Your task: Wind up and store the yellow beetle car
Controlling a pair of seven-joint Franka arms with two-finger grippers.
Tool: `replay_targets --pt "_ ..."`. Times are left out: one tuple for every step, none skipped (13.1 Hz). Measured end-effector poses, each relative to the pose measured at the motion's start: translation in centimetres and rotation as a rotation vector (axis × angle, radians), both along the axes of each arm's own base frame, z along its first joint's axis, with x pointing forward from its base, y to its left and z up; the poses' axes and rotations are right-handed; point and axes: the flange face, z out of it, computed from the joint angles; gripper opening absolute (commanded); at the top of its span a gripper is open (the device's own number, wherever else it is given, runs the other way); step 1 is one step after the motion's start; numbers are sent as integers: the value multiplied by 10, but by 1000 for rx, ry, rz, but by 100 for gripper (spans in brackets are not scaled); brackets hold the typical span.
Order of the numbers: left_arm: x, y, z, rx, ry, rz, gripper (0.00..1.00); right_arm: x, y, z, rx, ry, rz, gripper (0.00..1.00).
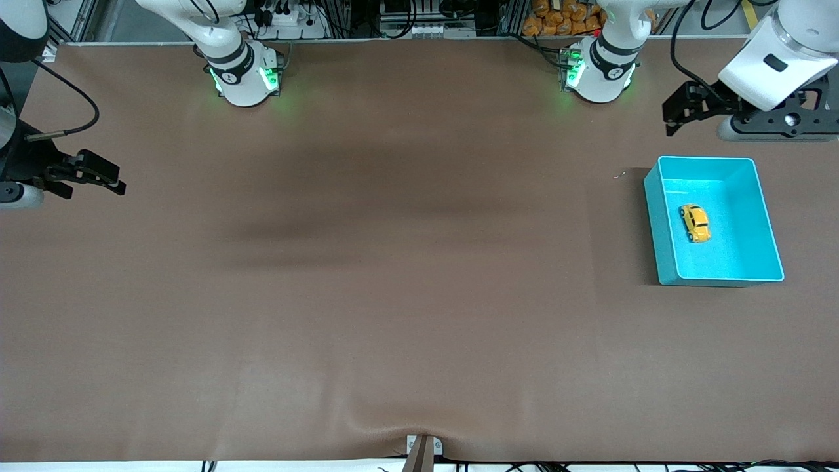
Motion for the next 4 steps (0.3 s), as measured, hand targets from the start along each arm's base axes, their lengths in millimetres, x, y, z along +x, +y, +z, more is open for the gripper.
replay_targets --pt "0 2 0 -16 7 5 100 -2 -2 5 0 -7 -3 100" --pt "1 6 -1 -20 12 12 100 -5 -3 11 -1 -15 -6 100" --pt "1 10 -1 -21 14 17 100 -10 -4 19 -1 -21 -7 100" --pt "2 13 -1 -21 16 22 100 -17 -4 29 -2 -27 -8 100"
